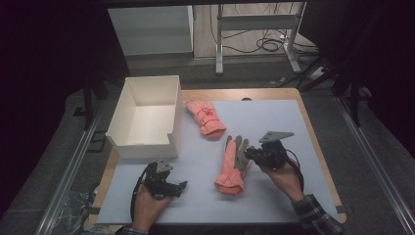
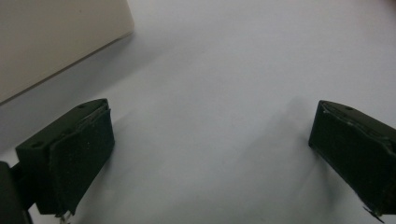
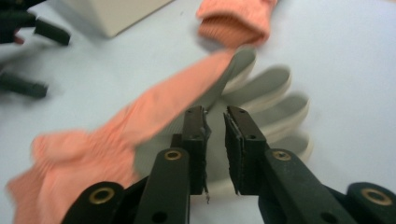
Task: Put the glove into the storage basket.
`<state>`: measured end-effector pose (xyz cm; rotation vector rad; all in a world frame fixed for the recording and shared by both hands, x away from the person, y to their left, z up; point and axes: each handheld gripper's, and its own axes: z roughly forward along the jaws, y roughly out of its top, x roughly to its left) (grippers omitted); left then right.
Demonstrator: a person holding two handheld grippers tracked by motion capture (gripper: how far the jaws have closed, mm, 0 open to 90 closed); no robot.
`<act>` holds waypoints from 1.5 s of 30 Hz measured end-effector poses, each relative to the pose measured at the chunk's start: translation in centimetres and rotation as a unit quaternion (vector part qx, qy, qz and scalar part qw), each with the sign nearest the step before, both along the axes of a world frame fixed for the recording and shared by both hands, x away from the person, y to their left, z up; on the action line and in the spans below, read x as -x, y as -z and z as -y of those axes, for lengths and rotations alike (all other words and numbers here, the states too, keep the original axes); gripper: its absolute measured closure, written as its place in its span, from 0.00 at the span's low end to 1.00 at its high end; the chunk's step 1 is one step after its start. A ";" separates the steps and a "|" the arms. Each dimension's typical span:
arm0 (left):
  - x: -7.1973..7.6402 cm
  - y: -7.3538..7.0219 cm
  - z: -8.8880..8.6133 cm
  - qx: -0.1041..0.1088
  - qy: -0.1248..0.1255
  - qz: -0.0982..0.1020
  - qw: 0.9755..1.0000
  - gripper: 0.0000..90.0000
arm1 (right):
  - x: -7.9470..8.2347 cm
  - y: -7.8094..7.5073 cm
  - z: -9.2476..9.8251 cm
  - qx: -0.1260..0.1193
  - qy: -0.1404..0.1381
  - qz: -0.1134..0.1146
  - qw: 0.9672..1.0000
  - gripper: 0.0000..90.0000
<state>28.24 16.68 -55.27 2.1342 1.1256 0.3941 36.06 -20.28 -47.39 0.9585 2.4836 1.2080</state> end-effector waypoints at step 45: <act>0.0 0.0 0.0 0.001 0.000 0.000 1.000 0.00 | -18.0 1.4 -14.3 0.062 -0.009 -0.006 0.998 0.42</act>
